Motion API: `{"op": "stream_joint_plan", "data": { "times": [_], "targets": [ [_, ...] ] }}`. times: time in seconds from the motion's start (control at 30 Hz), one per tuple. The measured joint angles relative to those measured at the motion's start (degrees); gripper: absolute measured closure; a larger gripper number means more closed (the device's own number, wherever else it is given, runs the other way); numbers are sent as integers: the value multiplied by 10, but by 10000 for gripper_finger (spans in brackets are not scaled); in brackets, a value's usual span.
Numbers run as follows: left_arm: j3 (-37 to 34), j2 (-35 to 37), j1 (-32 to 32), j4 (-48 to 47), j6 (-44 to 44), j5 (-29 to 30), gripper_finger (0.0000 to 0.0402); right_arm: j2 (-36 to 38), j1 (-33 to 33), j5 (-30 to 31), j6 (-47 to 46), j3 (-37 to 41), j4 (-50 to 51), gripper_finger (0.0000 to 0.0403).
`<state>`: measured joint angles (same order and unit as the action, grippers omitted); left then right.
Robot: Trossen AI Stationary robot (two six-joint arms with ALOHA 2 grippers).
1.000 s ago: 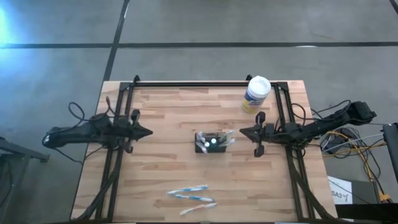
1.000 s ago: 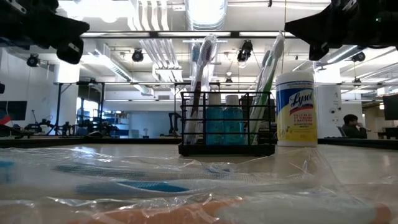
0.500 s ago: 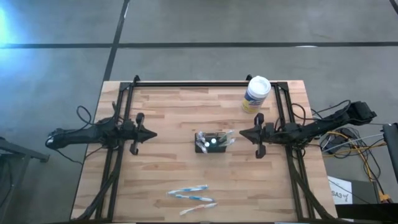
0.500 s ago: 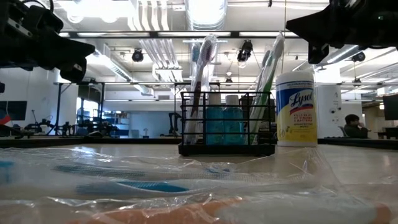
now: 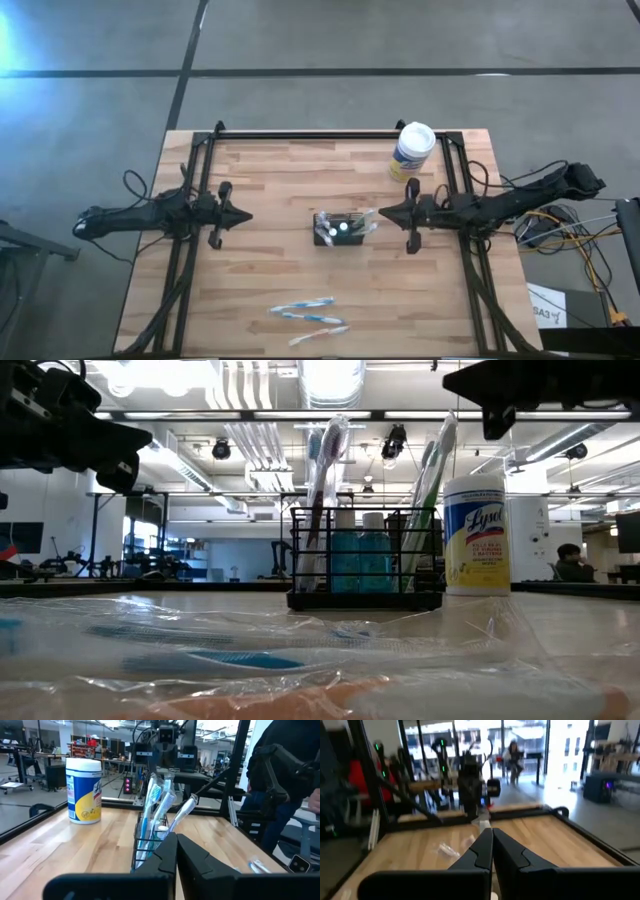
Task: Pick & Place toothbrushing station
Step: Put the top blue toothbrush into the mesh organizer
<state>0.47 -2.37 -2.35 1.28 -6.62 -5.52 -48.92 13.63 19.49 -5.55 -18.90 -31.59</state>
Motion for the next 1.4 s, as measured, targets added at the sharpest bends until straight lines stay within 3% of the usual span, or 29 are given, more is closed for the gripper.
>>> {"op": "stream_joint_plan", "data": {
  "times": [0.17, 0.87, 1.17, 1.4],
  "targets": [
    [0, 0, 0, -2, 6, 0, 398, -24, 8, 1, -7, -78, 120, 394],
    [-1, -1, 0, 0, -23, 6, 391, -287, 94, 5, 50, -325, 159, 394],
    [-1, -4, 0, -1, -11, 9, 377, -390, 158, 142, 28, -463, 298, 394],
    [-1, -9, 0, -2, -5, 10, 397, -488, 207, 170, -3, -573, 383, 394]
  ]
}}
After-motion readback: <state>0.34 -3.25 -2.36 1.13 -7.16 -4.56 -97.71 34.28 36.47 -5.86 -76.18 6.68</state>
